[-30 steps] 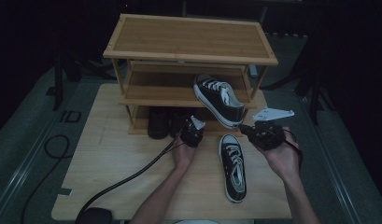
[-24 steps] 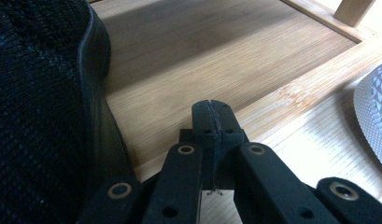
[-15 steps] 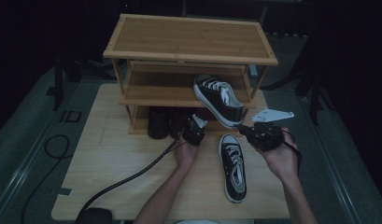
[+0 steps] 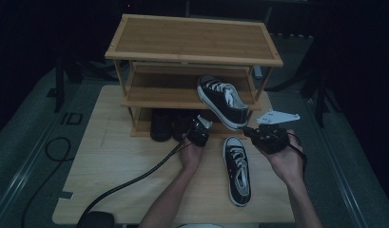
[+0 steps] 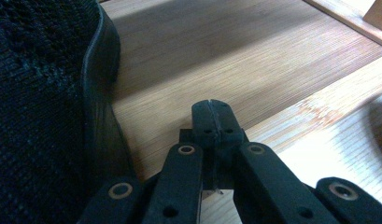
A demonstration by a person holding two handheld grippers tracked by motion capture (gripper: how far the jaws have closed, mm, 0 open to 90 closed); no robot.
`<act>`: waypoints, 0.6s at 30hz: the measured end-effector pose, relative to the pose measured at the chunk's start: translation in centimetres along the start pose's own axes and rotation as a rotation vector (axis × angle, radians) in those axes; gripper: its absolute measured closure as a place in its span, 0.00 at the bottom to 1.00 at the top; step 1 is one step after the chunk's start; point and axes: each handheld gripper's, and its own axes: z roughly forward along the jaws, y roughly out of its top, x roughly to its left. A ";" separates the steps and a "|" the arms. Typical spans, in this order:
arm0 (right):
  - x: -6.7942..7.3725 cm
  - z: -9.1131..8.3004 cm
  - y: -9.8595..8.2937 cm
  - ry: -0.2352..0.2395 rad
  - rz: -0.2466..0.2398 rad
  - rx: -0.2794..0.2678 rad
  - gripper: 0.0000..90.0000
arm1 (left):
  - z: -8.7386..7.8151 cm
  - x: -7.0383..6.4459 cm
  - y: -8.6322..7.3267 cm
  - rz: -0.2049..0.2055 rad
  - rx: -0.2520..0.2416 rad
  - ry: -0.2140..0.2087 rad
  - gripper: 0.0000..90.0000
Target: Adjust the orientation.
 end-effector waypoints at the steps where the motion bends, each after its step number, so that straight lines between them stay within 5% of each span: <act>1: 0.0 0.0 0.0 0.003 0.001 0.000 1.00 | 0.0 0.0 0.0 -0.002 0.000 -0.001 1.00; 18: 0.0 0.5 0.4 0.057 -0.010 -0.017 1.00 | 0.1 0.2 0.1 -0.009 0.006 -0.009 1.00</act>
